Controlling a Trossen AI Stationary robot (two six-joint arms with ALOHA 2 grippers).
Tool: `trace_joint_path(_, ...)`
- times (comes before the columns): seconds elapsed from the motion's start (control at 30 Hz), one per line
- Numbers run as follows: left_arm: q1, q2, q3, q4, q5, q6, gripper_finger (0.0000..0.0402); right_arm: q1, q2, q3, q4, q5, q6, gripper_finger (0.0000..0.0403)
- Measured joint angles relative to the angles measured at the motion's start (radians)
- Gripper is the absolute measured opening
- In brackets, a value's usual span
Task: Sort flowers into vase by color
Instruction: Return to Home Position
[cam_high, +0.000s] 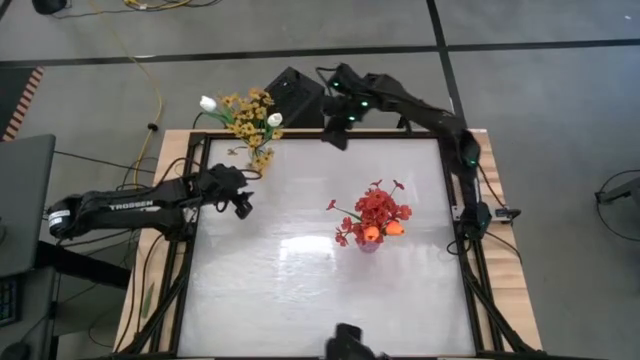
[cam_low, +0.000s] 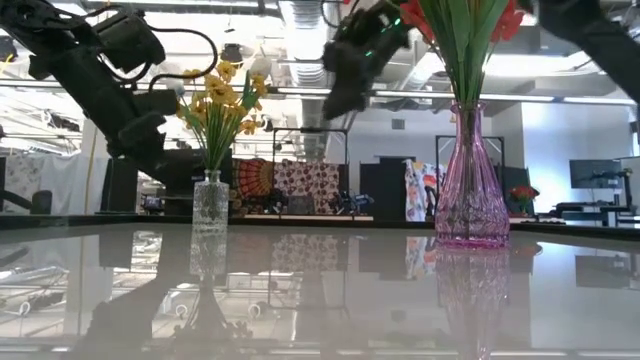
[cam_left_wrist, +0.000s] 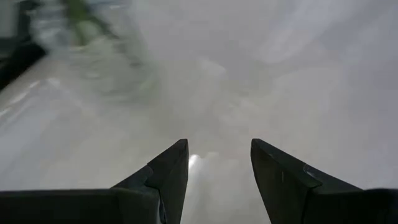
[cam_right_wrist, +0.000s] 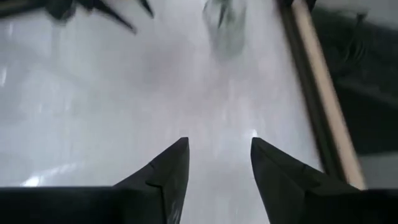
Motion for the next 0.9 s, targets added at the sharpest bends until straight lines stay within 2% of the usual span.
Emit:
trace_joint_path(0.13, -0.060, -0.013, 0.000, 0.019, 0.070, -0.019, 0.0164, 0.000, -0.149, -0.140, -0.051, 0.012, -0.017, 0.0176)
trace_joint_path(0.27, -0.171, -0.085, 0.000, 0.084, 0.080, 0.001, 0.0164, -0.003, -0.366, -0.422, 0.089, 0.008, 0.000, 0.0146)
trace_joint_path(0.4, -0.290, -0.203, 0.000, 0.148, 0.055, 0.071, 0.0164, 0.007, -0.613, -0.784, 0.352, -0.004, 0.054, 0.0114)
trace_joint_path(0.5, -0.359, -0.293, -0.027, 0.207, -0.022, 0.112, 0.0164, 0.011, -0.797, -1.077, 0.669, -0.010, 0.115, 0.0093)
trace_joint_path(0.6, -0.395, -0.373, -0.110, 0.341, -0.083, 0.153, 0.0164, 0.007, -0.932, -1.343, 0.958, -0.009, 0.174, 0.0078)
trace_joint_path(0.77, -0.400, -0.464, -0.285, 0.554, -0.095, 0.140, 0.0164, -0.020, -1.085, -1.645, 1.278, -0.010, 0.284, 0.0059)
trace_joint_path(0.9, -0.400, -0.511, -0.358, 0.567, -0.096, 0.087, 0.0164, -0.023, -1.150, -1.805, 1.386, -0.009, 0.342, 0.0048)
